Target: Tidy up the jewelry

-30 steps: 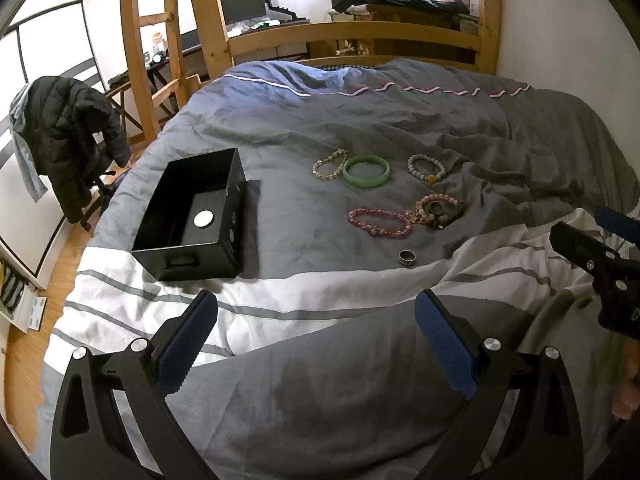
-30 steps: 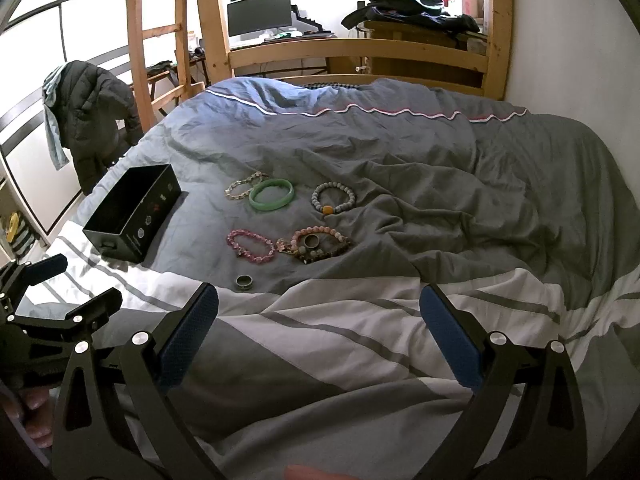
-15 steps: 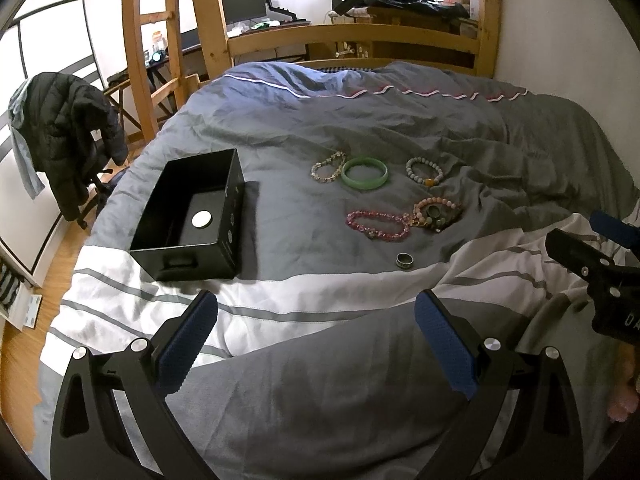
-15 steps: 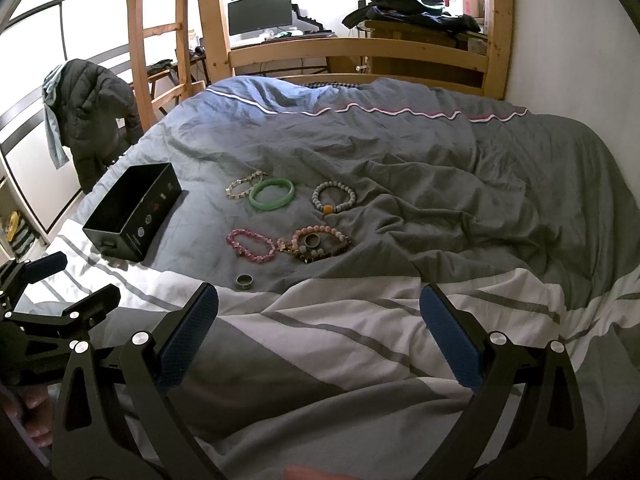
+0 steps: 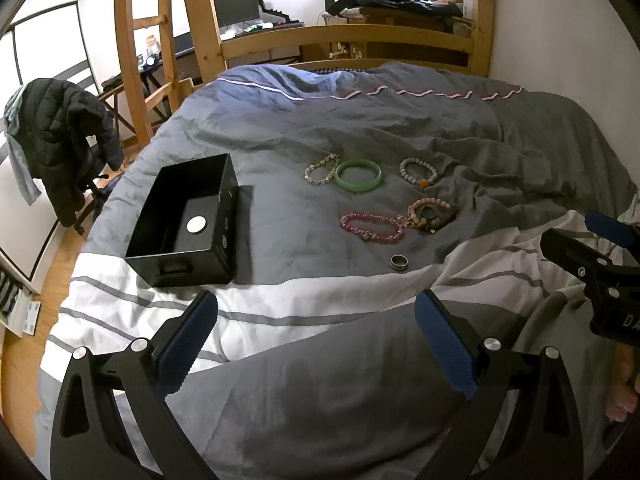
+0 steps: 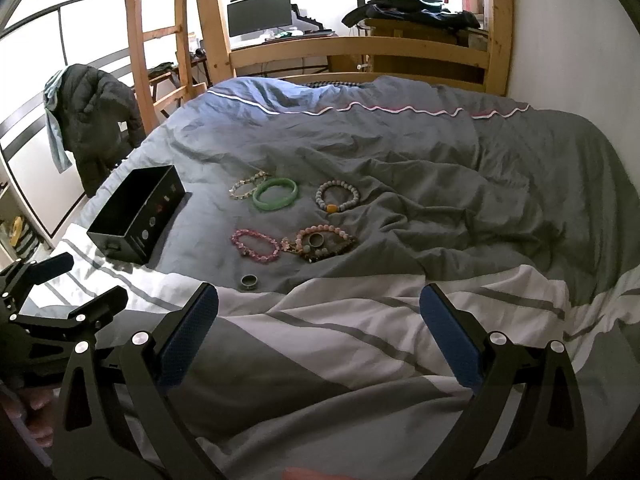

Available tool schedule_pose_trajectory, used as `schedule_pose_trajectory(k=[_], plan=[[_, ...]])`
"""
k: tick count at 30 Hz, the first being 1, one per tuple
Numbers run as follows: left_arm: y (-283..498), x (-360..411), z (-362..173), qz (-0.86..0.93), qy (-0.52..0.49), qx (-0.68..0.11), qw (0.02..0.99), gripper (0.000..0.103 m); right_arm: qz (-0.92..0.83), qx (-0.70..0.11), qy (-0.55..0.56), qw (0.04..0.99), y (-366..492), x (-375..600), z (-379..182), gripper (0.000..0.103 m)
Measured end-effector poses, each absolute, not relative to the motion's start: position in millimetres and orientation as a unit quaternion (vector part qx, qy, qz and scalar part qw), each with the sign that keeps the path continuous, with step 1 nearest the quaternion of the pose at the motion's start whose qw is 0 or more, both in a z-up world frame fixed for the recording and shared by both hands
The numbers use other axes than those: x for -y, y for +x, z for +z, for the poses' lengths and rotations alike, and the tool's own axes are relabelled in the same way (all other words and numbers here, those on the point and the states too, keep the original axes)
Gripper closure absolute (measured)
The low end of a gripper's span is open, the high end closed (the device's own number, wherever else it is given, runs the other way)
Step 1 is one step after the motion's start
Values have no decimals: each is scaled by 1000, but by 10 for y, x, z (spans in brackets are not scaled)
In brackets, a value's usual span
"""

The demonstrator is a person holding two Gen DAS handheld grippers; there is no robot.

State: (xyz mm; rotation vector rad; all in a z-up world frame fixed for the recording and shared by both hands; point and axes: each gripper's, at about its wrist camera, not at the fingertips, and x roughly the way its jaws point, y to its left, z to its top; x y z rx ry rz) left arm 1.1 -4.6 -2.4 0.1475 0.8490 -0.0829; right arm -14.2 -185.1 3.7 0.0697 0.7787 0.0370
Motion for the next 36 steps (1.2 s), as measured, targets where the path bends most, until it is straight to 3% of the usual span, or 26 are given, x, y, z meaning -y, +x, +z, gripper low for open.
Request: schedule_pose_trajectory(k=[9, 17, 20, 24, 29, 36], plan=[[95, 64, 8, -56, 75, -411, 907, 7, 17, -374, 42, 926, -105, 1886, 80, 3], [477, 99, -98, -70, 74, -437, 893, 28, 15, -363, 22, 931, 98, 1953, 85, 3], [659, 128, -198, -85, 65, -458, 883, 44, 11, -354, 25, 935, 245, 2020, 49, 4], [926, 193, -374, -99, 63, -474, 872, 56, 30, -360, 36, 932, 503, 2088, 6, 13], [1212, 305, -569, -117, 60, -488, 863, 65, 56, -389, 38, 919, 924, 2083, -153, 26], [1634, 508, -872, -144, 61, -505, 849, 67, 60, -431, 19, 900, 1635, 2061, -526, 27]])
